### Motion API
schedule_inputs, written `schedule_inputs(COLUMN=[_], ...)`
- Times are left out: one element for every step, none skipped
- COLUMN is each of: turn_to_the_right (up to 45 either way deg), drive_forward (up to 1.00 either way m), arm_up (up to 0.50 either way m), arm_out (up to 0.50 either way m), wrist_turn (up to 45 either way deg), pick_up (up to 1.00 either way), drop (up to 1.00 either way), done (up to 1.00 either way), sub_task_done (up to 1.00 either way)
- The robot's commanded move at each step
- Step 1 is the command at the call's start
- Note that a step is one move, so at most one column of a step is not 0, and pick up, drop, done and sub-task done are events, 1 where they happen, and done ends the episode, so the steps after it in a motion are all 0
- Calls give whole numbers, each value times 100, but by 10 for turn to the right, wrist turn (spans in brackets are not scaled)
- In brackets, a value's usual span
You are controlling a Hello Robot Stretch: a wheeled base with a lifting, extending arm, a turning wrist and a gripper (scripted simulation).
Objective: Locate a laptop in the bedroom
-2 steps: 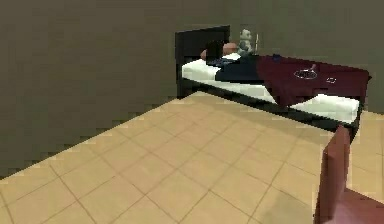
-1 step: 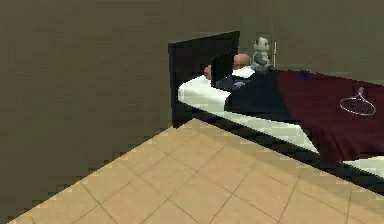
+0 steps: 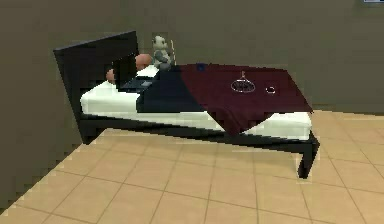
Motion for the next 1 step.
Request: schedule_inputs(turn_to_the_right=[0], drive_forward=[100], arm_up=[0], arm_out=[0], wrist_turn=[0], pick_up=[0], drop=[0], done=[0], sub_task_done=[0])
